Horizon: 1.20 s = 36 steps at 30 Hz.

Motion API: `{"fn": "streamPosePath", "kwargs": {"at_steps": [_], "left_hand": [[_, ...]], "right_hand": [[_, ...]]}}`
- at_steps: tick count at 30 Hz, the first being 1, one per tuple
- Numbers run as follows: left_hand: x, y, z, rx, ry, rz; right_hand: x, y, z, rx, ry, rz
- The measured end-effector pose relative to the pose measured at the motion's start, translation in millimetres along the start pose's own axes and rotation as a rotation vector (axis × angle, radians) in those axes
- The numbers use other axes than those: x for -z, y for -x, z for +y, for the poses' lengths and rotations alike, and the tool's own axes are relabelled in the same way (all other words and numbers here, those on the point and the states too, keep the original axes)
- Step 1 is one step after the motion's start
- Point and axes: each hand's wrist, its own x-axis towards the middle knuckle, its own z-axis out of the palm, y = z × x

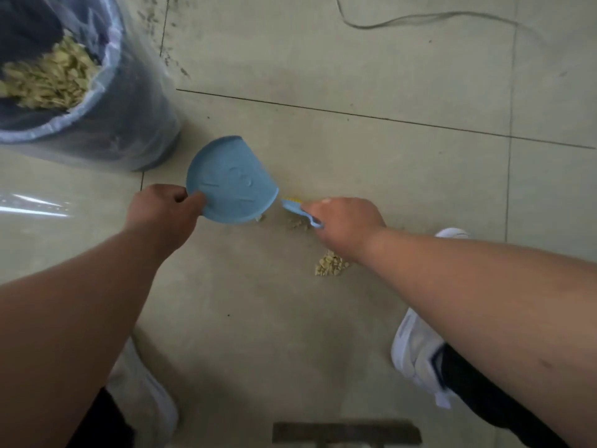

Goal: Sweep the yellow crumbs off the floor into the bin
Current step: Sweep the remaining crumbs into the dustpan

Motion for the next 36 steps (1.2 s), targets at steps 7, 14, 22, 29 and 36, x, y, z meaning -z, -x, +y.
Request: {"fn": "streamPosePath", "kwargs": {"at_steps": [7, 14, 22, 29, 36], "left_hand": [[10, 10, -54, 0.130, 0.048, 0.048], [3, 15, -81, 0.195, 0.051, -0.001], [3, 0, -59, 0.261, 0.210, 0.059], [4, -2, -56, 0.132, 0.060, -0.059], [-9, 5, -61, 0.090, -0.032, -0.129]], "right_hand": [[49, -49, 67, -0.306, -0.093, 0.294], [23, -51, 43, -0.041, 0.053, 0.079], [-22, -47, -54, 0.512, 0.226, -0.101], [12, -36, 22, 0.734, 0.556, -0.263], [41, -42, 59, 0.606, 0.311, -0.039]]}}
